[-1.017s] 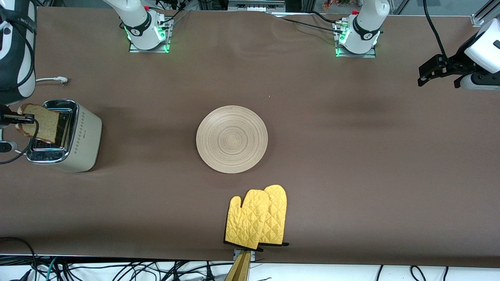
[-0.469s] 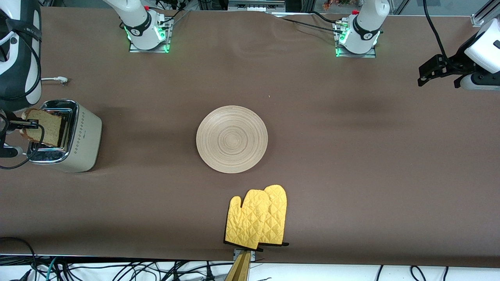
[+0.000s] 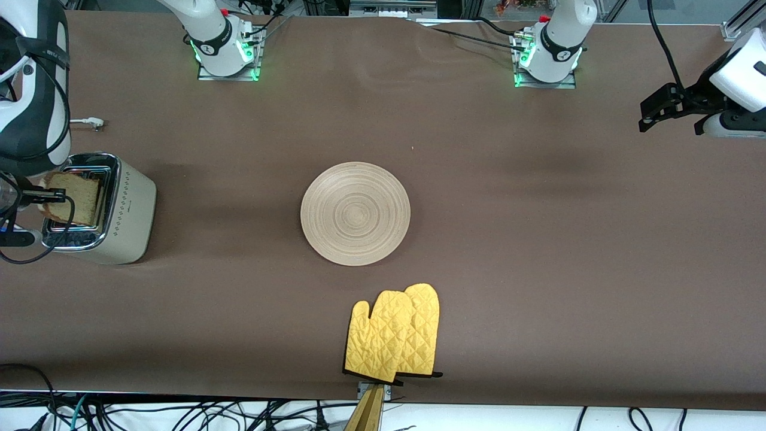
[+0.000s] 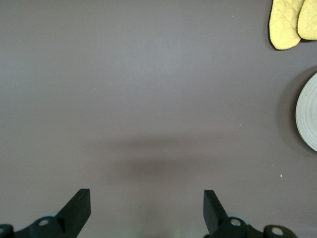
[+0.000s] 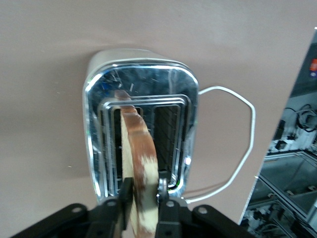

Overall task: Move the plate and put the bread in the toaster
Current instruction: 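Lower the bread into the toaster slot with the right gripper, then open the right gripper and lift it away from the toaster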

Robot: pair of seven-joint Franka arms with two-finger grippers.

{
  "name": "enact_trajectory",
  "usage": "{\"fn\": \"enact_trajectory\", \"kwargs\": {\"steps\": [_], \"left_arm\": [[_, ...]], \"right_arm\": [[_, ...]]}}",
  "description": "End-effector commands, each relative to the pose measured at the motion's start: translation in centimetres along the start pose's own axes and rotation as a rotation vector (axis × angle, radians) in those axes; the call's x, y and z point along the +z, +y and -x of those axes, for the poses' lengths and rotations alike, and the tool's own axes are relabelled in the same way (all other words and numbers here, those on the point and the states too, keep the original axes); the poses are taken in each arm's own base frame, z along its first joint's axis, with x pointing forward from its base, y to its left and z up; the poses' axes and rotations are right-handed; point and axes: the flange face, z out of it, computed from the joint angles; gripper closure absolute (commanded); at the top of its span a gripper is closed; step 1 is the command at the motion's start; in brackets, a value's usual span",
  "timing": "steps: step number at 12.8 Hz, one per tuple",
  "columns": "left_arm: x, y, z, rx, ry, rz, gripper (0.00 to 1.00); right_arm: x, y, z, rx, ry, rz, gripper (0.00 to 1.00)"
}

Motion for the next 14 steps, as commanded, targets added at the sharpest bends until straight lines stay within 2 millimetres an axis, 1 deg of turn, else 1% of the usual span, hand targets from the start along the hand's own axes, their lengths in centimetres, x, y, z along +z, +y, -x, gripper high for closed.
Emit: {"fn": "enact_trajectory", "kwargs": {"steps": [1,2,4,5,6,7,8,9,10,11,12,13,14], "left_arm": [[-0.7,0.5,0.1,-0.002,-0.012,-0.024,0.0],[-0.7,0.3,0.1,-0.006,-0.017,-0.024,0.0],[-0.6,-0.5,0.1,-0.021,-0.018,-0.023,0.0],[-0.5,-0.5,0.0,-0.021,-0.02,-0.023,0.0],[-0.5,-0.5,0.1,-0.021,-0.022,-0.022,0.0],[-0.6,-0.4,0.1,-0.019,-0.018,-0.022,0.0],[-0.7,-0.4,0.1,-0.019,-0.017,-0.022,0.0],[-0.7,-0.4,0.1,-0.019,-0.017,-0.022,0.0],[-0.6,-0.4,0.0,-0.019,-0.018,-0.022,0.0],[-0.5,-0.6,0.1,-0.022,-0.021,-0.023,0.0],[-0.4,-0.9,0.0,-0.028,-0.025,-0.023,0.0],[-0.1,-1.4,-0.1,-0.036,-0.029,-0.022,0.0],[-0.1,-1.9,-0.2,-0.045,-0.028,-0.02,0.0]], "right_arm": [[-1.9,-0.2,1.1,0.002,0.014,-0.088,0.0],[-3.3,-0.1,2.0,0.01,0.041,-0.132,0.0],[-5.2,-0.1,3.5,0.003,0.06,-0.205,0.0],[-6.7,-0.5,4.6,-0.01,0.064,-0.245,0.0],[-7.7,-1.6,5.2,-0.032,0.06,-0.26,0.0],[-9.1,-4.3,5.6,-0.072,0.047,-0.251,0.0],[-10.4,-5.6,5.9,-0.096,0.055,-0.247,0.0],[-11.4,-6.0,6.0,-0.1,0.089,-0.256,0.0],[-11.8,-7.0,6.3,-0.123,0.104,-0.269,0.0],[-11.6,-6.9,6.9,-0.13,0.143,-0.279,0.0],[-10.4,-6.5,7.6,-0.123,0.207,-0.291,0.0],[-9.7,-6.7,8.8,-0.115,0.275,-0.301,0.0],[-8.8,-6.3,9.8,-0.068,0.3,-0.311,0.0]]}}
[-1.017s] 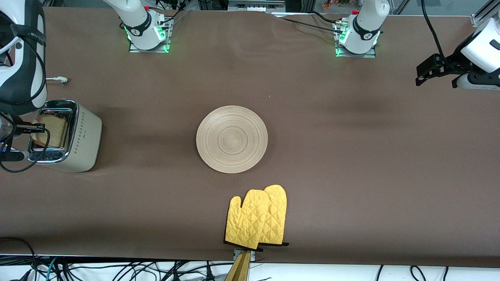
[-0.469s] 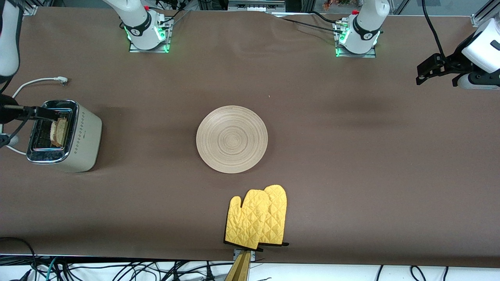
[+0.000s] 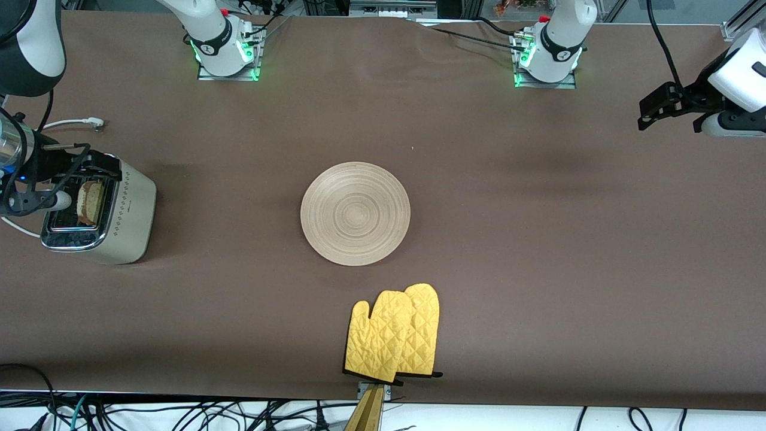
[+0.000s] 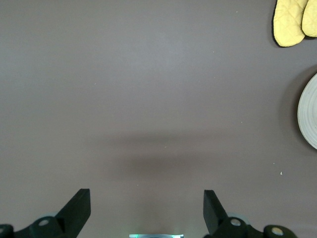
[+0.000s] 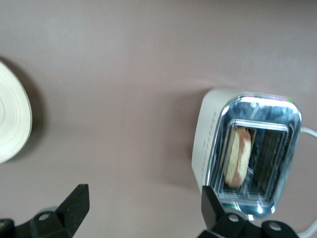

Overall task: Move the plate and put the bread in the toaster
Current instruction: 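Open the right gripper and lift it away from the toaster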

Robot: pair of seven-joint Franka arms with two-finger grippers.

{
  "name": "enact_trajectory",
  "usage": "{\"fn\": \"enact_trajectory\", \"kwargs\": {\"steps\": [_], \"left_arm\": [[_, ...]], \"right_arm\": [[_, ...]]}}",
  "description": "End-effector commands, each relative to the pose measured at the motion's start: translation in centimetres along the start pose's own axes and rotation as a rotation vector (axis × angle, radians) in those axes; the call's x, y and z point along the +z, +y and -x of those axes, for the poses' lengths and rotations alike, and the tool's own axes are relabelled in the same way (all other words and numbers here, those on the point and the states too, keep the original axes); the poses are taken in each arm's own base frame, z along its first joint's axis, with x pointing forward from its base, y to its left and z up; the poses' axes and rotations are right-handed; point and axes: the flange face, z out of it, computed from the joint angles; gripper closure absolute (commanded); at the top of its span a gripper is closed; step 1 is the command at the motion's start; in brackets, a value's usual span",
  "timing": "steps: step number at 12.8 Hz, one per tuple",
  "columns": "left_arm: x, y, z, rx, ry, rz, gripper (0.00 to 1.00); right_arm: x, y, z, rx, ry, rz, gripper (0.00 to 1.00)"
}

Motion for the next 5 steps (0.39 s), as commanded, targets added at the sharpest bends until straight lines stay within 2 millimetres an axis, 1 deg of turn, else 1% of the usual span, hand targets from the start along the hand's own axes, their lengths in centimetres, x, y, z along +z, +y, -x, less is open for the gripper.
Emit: {"fn": "enact_trajectory", "kwargs": {"steps": [1,3,4,5], "left_arm": [[-0.4,-1.2,-0.5,-0.021,-0.006,-0.018,0.0],[-0.3,-0.8,-0.6,-0.015,-0.001,-0.028,0.0],[-0.2,-1.0,-0.7,-0.019,-0.002,-0.02,0.0],[-0.2,-1.6,-0.8,-0.031,-0.003,-0.014,0.0]], "right_arm": [[-0.1,1.6,5.1,0.068,0.078,-0.027,0.0],[-1.6,2.0,6.8,0.076,0.036,-0.036,0.0],[-1.7,2.0,7.1,0.073,0.024,-0.027,0.0],[-1.6,1.9,7.1,0.073,0.013,-0.029,0.0]]}}
